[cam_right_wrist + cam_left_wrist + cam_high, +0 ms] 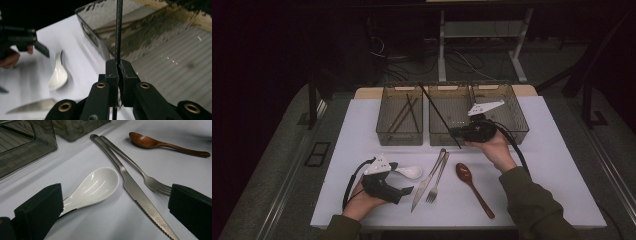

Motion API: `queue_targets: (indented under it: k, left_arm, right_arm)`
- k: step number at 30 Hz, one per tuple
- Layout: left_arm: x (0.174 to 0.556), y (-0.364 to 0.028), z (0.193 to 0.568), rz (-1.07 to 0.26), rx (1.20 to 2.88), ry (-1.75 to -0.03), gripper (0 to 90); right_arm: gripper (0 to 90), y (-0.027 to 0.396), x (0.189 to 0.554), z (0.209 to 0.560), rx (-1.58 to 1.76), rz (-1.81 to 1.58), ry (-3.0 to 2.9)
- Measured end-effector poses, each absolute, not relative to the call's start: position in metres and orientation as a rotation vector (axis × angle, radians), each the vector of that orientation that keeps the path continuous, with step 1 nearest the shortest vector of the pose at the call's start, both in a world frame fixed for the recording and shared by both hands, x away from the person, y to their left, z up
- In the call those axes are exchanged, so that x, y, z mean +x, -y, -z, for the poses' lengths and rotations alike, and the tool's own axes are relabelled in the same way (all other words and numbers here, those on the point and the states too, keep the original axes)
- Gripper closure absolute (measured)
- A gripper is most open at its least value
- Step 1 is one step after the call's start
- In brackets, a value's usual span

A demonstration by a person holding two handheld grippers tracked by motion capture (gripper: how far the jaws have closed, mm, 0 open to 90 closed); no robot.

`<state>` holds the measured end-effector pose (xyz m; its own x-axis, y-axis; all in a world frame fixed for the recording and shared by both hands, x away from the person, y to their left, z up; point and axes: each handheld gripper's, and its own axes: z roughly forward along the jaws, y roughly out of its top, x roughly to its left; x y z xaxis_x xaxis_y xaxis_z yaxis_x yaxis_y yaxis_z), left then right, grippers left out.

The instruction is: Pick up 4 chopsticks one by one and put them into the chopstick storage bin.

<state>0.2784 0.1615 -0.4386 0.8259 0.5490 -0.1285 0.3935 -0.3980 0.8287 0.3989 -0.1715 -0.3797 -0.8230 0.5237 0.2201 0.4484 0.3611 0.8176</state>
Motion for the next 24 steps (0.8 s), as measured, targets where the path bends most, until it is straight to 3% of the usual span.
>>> queue_targets:
  k: [24]
  left_arm:
    - [0.278,-0.162,0.437,-0.206,2.037,-0.685,0.0]
  right_arm:
    - [85.7,0.097,0.447,0.356,0.969,-1.555,-2.427]
